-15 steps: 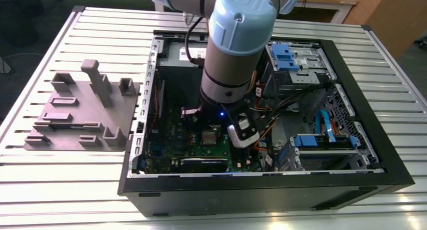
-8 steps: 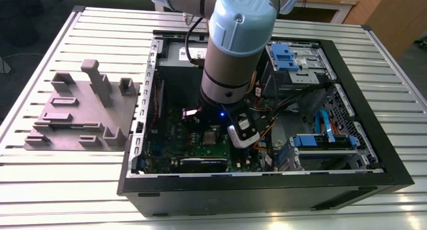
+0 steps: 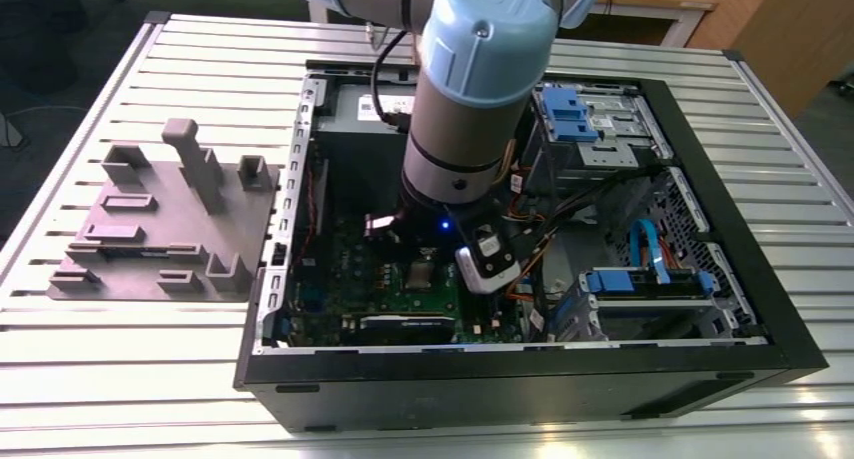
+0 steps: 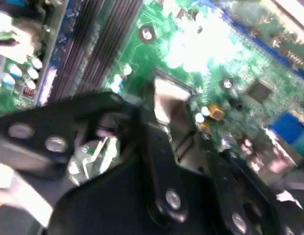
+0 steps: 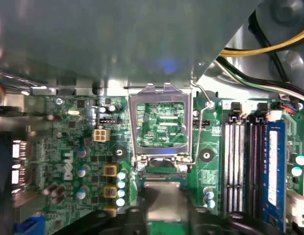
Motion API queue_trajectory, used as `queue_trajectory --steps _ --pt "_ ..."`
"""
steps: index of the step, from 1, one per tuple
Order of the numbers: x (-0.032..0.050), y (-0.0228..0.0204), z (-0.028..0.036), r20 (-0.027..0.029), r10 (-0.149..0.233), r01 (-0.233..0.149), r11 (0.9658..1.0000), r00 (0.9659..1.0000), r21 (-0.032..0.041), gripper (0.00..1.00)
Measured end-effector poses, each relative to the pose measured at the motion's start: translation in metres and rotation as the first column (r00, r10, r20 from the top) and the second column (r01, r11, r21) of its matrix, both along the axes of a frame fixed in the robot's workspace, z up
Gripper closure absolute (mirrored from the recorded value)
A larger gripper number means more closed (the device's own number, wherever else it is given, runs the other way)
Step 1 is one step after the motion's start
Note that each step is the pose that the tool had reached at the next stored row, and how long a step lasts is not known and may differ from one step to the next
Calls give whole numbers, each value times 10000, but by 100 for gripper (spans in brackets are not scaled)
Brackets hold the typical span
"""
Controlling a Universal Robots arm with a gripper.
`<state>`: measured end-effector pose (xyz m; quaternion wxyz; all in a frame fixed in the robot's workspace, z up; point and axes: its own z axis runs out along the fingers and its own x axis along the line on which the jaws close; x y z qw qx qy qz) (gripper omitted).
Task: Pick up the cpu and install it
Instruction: 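Place the cpu into insertion slot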
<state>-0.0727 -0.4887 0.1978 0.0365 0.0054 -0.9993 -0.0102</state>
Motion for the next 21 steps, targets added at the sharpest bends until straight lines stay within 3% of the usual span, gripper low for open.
queue_trajectory --steps 1,9,11,13,14,21 --pt "2 0 8 -23 -2 2 10000 10000 1 68" --pt "6 0 10 -47 -20 20 10000 10000 0 68" --pt "7 0 10 -47 -20 20 10000 10000 0 61" --pt "7 0 10 -47 -20 20 10000 10000 0 61" --pt "7 0 9 -47 -20 20 10000 10000 -1 55" --pt "8 0 -32 -46 -20 20 10000 10000 1 55"
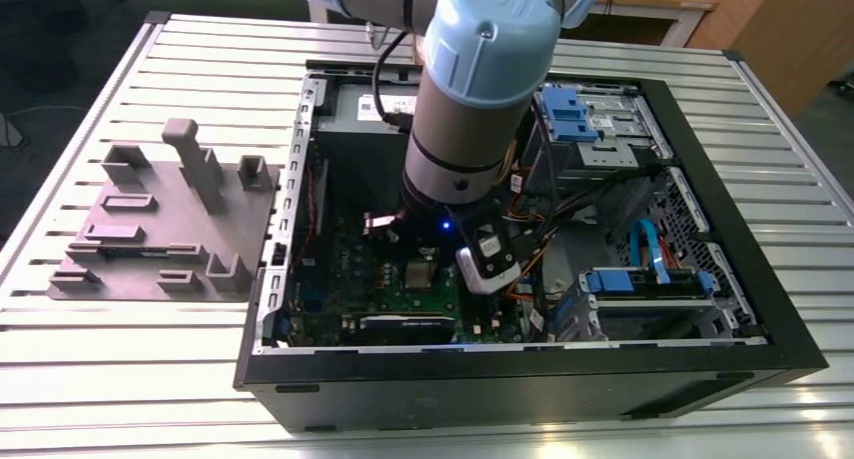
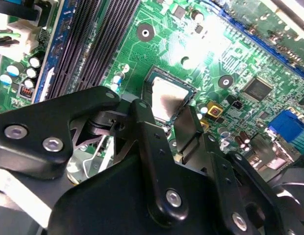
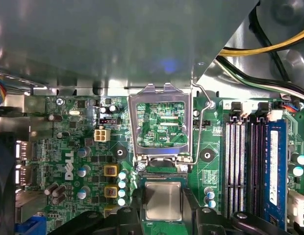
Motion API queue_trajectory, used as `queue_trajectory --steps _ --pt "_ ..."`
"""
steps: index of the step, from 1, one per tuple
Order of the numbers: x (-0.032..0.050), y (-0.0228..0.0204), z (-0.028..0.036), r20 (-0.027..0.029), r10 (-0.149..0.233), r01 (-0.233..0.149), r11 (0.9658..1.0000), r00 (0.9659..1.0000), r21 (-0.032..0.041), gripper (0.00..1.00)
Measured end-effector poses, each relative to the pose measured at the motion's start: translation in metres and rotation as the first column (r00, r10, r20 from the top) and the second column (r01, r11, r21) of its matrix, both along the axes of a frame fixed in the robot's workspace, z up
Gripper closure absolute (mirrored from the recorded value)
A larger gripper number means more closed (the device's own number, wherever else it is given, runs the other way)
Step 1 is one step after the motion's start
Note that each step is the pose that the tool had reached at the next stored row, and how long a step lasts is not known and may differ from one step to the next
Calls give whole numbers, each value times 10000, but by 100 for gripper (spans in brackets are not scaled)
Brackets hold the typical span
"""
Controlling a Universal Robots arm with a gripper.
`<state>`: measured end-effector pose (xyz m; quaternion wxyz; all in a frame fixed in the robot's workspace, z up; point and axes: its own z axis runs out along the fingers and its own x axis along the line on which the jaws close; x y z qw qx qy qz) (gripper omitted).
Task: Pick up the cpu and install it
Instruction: 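Place the cpu into insertion slot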
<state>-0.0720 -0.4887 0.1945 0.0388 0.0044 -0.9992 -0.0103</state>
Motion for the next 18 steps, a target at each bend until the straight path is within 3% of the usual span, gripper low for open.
queue_trajectory --steps 7,8,17,18 --pt "5 -1 -22 -1 5 -5 10000 10000 -5 56" --pt "5 -1 -23 -2 3 -3 10000 10000 -4 62" --pt "4 0 -12 -1 -2 2 10000 10000 0 61" --pt "4 0 -12 0 0 0 10000 10000 0 55"
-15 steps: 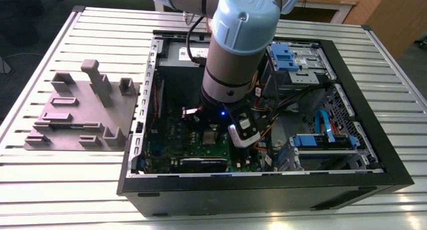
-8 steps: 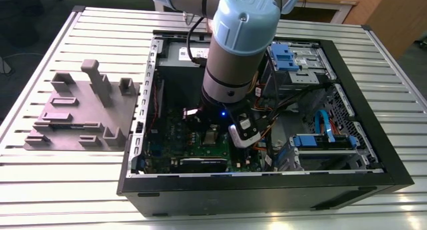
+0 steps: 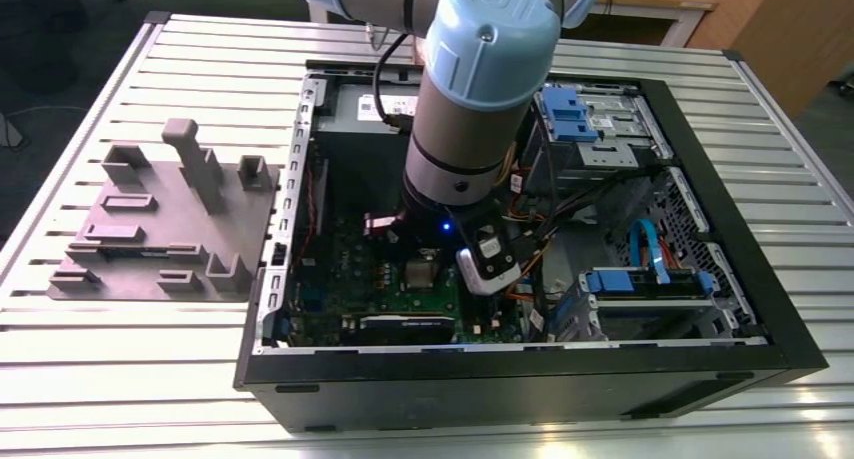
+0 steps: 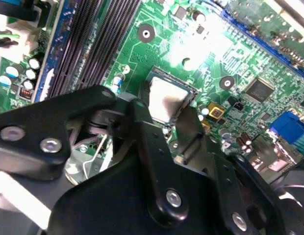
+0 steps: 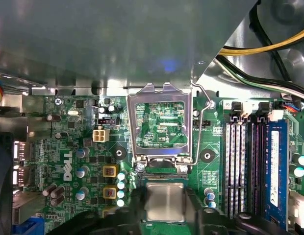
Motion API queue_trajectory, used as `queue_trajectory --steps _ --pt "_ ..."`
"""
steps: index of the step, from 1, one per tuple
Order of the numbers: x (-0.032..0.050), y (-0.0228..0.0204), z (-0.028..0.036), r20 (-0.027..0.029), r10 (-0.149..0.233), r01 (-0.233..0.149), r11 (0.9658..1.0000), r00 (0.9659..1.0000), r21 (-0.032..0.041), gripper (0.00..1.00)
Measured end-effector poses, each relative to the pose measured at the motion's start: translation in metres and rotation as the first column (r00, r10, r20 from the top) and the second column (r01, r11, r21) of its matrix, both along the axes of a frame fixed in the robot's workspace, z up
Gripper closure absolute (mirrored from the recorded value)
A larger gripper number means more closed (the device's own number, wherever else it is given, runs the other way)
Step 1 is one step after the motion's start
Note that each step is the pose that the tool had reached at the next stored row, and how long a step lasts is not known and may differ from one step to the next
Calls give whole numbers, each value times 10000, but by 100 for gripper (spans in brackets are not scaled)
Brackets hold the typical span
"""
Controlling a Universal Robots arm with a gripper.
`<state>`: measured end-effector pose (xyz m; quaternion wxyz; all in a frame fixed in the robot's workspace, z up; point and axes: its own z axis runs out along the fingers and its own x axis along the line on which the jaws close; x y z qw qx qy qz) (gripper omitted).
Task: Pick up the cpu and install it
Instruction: 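Place the cpu into insertion slot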
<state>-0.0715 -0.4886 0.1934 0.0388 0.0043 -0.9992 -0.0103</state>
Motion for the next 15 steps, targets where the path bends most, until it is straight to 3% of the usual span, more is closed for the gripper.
queue_trajectory --steps 1,2,15 --pt "0 0 0 0 1 -1 10000 10000 1 55" --pt "0 0 0 0 0 0 10000 10000 0 49" --pt "13 0 53 -6 0 0 10000 10000 -1 49"
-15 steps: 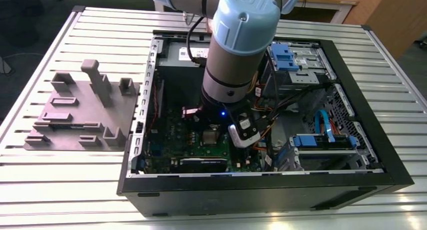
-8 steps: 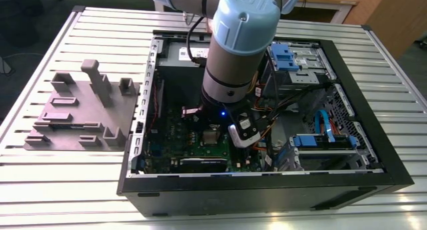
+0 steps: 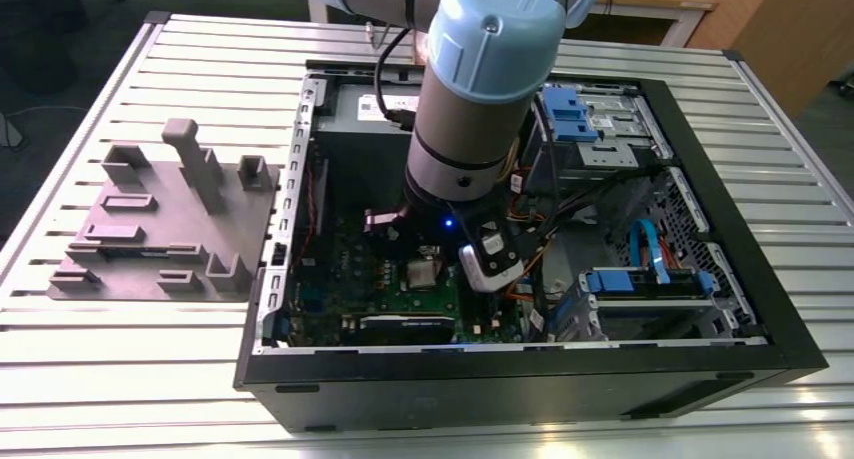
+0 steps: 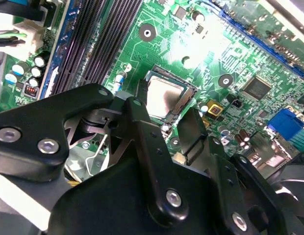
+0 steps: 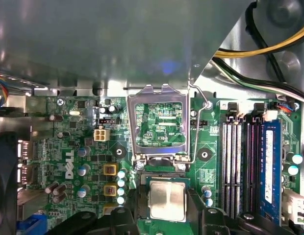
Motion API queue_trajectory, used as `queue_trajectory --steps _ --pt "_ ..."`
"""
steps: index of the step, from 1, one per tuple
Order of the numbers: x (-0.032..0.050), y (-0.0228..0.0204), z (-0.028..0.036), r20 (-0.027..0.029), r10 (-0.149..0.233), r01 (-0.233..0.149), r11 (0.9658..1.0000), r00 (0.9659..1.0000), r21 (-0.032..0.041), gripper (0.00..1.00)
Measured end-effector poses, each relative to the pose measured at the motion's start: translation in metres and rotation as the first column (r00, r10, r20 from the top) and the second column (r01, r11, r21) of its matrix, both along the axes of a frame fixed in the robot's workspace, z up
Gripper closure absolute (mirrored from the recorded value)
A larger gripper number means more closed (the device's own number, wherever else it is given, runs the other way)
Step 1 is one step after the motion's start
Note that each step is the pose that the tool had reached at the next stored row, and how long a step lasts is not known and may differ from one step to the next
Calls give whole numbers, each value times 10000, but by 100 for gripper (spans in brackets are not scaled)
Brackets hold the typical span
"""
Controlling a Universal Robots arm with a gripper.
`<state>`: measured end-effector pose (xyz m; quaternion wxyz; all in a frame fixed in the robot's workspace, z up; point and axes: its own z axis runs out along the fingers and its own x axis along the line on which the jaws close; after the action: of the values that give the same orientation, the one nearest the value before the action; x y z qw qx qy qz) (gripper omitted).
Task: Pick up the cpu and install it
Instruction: 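Place the cpu into insertion slot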
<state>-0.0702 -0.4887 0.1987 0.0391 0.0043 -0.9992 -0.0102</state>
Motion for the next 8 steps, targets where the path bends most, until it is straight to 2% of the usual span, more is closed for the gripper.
queue_trajectory --steps 4,5,6,7,8 --pt "2 0 -3 0 1 -1 10000 10000 0 47" --pt "2 0 -4 0 1 -1 10000 10000 1 42" --pt "2 0 -6 0 1 -1 10000 10000 1 42" --pt "2 0 -8 0 1 -1 10000 10000 0 35" --pt "2 0 -10 0 0 0 10000 10000 1 35"
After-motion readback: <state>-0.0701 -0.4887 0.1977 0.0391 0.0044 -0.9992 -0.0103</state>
